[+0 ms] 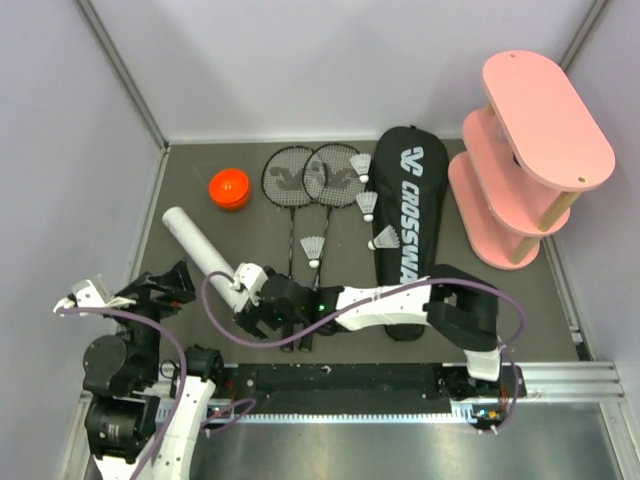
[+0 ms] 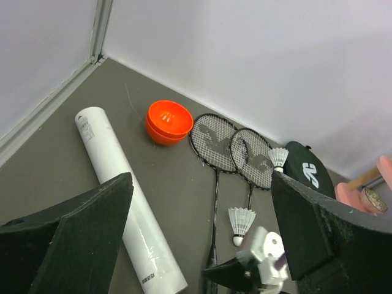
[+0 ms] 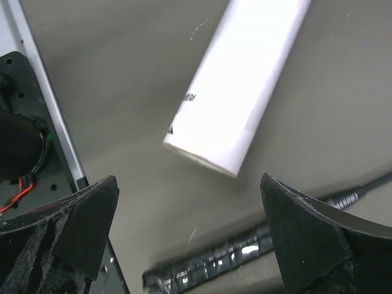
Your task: Pack up the badminton gear
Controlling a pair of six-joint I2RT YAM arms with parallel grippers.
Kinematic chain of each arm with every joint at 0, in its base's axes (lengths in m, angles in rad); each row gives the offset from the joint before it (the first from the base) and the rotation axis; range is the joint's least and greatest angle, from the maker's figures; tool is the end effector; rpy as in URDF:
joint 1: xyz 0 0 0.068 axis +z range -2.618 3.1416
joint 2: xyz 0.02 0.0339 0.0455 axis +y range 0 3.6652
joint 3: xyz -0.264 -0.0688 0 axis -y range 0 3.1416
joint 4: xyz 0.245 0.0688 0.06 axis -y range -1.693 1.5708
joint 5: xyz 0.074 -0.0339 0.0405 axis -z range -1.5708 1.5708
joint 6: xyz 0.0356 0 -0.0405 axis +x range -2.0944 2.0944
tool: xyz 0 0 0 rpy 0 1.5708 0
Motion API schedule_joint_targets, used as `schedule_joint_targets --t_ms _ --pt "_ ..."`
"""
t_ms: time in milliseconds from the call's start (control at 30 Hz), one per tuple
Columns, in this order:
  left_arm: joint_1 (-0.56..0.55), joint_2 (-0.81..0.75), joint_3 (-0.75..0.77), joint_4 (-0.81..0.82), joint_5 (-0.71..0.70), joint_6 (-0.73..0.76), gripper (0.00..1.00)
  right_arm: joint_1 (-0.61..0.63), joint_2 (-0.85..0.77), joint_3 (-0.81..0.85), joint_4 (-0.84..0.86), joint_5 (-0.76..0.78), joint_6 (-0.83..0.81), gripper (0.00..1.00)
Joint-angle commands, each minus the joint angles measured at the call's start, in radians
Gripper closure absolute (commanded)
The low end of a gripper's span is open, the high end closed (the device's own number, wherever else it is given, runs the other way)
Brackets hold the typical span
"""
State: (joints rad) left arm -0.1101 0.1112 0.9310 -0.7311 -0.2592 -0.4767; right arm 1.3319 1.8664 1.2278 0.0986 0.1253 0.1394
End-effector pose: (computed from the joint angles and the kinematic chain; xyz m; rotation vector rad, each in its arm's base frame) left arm -0.0100 0.0103 0.3724 -0.4759 1.4135 -0.2825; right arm 0.1045 0.4101 0.2120 -1.1683 1.8605 0.7325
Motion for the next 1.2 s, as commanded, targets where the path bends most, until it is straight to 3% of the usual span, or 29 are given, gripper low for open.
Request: schedule_joint_targets --t_ms 0,133,267,400,633,833,1167 --pt "0.003 0.004 -0.008 0.007 0.003 0.018 0.01 0.029 0.082 0.136 0.072 0.046 -0.035 0.01" --pt "0.003 0.022 0.0 0.015 0.017 0.018 0.01 0.05 0.19 0.215 0.061 0.126 0.008 0.01" --pt "0.001 0.031 0.005 0.022 0.034 0.016 0.01 0.058 0.295 0.355 -0.075 0.304 0.051 0.01" --pt "0.001 0.041 0.002 0.033 0.04 0.02 0.01 0.058 0.35 0.435 -0.097 0.355 0.048 0.01" --pt "0.001 0.045 -0.021 0.062 0.07 0.026 0.02 0.058 0.379 0.403 -0.077 0.358 0.011 0.11" --pt "0.001 0.064 -0.024 0.087 0.095 0.036 0.04 0.058 0.389 0.397 -0.054 0.284 -0.006 0.27" --pt "0.001 0.102 -0.003 0.104 0.124 0.05 0.04 0.056 0.439 0.432 -0.073 0.254 -0.03 0.24"
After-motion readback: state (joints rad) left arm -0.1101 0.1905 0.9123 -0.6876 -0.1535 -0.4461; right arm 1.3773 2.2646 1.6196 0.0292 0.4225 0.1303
